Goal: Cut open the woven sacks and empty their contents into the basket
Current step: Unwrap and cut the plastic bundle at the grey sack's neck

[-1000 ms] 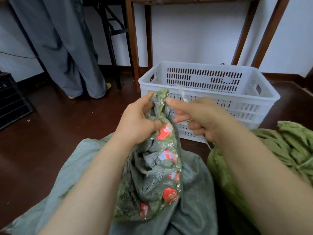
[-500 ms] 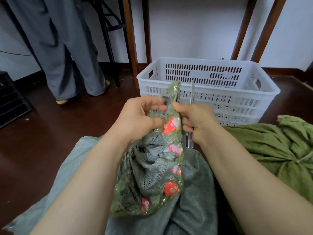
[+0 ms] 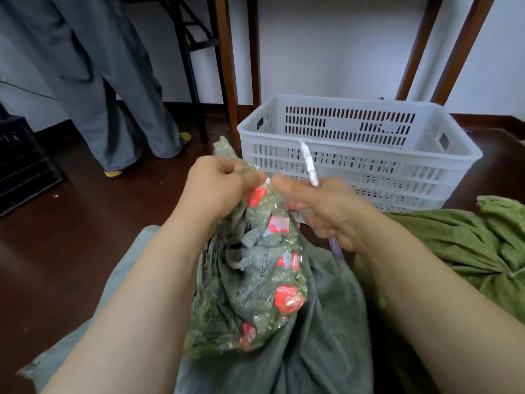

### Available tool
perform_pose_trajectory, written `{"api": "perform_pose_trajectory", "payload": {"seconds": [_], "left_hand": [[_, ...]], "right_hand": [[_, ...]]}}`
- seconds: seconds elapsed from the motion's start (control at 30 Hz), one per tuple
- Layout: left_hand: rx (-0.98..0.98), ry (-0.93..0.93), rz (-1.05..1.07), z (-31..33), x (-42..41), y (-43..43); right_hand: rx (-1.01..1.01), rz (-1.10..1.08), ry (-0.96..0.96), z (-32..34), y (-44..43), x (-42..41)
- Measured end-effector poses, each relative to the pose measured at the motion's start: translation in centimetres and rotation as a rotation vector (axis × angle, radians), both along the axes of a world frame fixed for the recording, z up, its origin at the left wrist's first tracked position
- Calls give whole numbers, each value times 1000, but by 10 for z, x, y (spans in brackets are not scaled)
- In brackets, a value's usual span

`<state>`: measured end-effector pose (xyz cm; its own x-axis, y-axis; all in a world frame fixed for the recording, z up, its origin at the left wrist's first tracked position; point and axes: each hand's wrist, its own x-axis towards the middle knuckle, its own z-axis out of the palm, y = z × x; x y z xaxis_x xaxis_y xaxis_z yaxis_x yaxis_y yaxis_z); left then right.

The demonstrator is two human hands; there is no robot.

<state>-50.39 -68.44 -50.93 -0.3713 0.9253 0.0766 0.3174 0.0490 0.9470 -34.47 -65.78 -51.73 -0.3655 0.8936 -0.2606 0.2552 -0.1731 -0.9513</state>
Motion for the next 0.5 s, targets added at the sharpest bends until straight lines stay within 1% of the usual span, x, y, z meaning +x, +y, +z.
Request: {"api": "perform_pose_trajectory", "payload": {"seconds": [0.03,0.07,0.17,0.23,0.3,0.33,0.37,0.4,0.47,0.5], "left_hand": [[18,-39,19,1,-2,1],[30,-60,24,2,-3,1],[52,-45,36,2,-5,-3],[67,-137,19,10,-8,-7],[87,-246,-77,25,-10,-10],[93,-243,-129,28,-10,-10],[88,-214,-160,29,-10,-10],[62,-171,-173,25,-9,-10],[-59,-90,-192,7,-8,-11],[-127,-63,-206,-2,-6,-13]], "right_hand": [[46,17,-87,-2,-3,-1],[79,10,-122,-4,-5,-2],[142,-69,-61,-6,-1,-3],[130,-51,99,3,3,4],[123,22,328,12,9,15],[118,47,408,14,11,20],[108,52,419,14,12,24],[103,38,341,10,13,26],[74,33,19,-1,12,28],[36,67,-113,-7,12,29]]}}
